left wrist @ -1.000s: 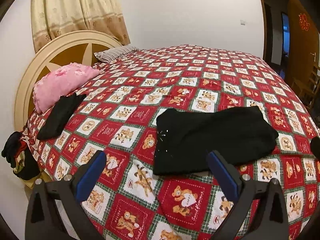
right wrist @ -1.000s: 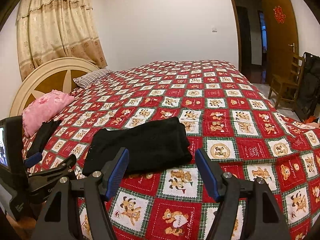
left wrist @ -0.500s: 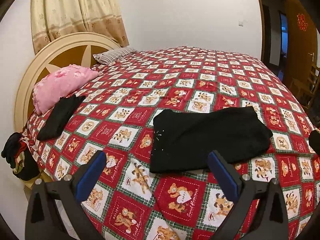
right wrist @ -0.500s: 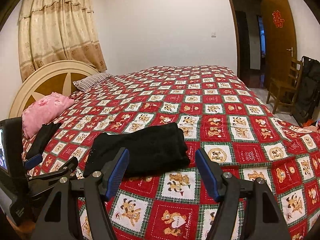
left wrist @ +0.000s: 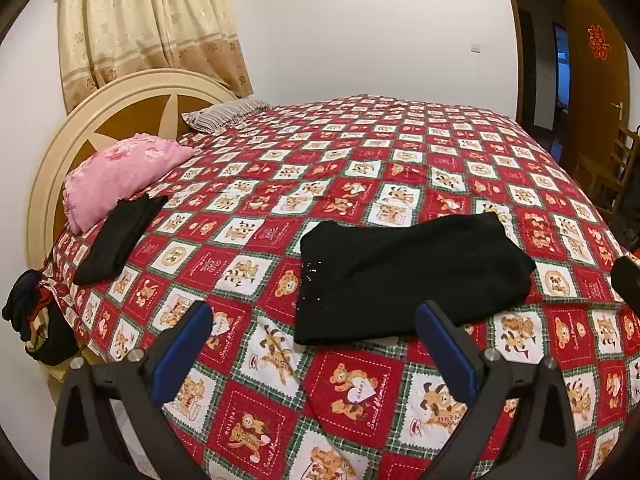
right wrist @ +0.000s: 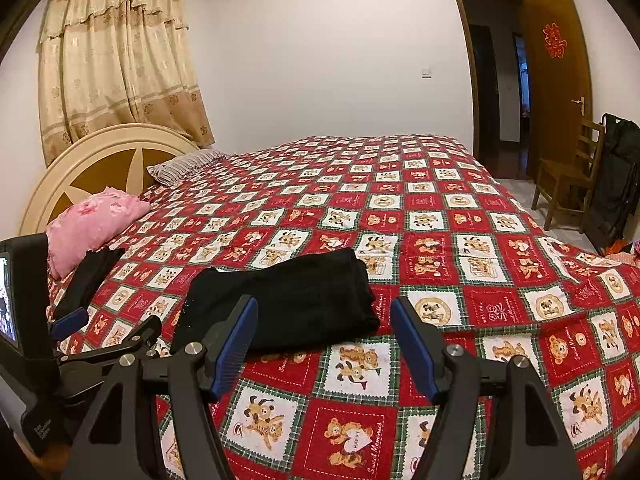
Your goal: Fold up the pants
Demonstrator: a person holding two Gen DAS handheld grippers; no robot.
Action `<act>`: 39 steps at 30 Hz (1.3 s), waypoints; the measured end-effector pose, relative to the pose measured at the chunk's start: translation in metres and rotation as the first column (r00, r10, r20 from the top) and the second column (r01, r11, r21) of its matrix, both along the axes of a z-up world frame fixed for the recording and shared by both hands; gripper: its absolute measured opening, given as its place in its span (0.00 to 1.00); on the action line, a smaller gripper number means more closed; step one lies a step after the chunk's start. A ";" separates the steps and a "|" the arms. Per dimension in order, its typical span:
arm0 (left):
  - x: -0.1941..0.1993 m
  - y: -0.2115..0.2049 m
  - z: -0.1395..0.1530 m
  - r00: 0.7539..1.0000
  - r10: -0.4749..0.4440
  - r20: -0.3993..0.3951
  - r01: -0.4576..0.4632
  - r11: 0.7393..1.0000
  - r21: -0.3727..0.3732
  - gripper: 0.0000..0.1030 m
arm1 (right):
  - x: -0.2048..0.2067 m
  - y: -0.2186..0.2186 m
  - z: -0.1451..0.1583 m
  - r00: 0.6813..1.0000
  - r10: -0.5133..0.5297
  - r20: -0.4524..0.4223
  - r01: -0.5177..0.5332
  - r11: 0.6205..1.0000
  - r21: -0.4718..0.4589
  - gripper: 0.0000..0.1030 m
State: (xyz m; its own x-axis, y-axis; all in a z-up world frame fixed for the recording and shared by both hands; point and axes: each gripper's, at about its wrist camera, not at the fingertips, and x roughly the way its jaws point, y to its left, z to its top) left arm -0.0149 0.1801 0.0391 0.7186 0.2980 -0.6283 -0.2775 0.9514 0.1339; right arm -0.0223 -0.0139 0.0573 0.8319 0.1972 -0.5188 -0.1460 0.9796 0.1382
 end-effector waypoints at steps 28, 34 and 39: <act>-0.007 -0.013 0.008 0.999 -0.033 0.014 0.033 0.999 0.010 1.00 | -0.013 -0.011 0.005 0.999 -0.036 0.023 0.036 0.999 0.011 0.68; -0.007 -0.015 0.009 0.999 -0.047 0.026 0.046 0.998 0.033 1.00 | -0.013 -0.011 0.004 0.999 -0.037 0.023 0.037 0.999 0.010 0.68; -0.005 -0.012 0.006 0.997 -0.078 0.020 0.078 0.997 -0.022 0.99 | -0.013 -0.013 0.003 0.999 -0.050 0.018 0.050 0.999 0.016 0.68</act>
State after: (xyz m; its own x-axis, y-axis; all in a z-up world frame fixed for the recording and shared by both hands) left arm -0.0202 0.1680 0.0446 0.7510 0.2266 -0.6203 -0.2047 0.9729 0.1075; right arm -0.0352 -0.0270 0.0602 0.8502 0.1631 -0.5006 -0.0996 0.9835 0.1512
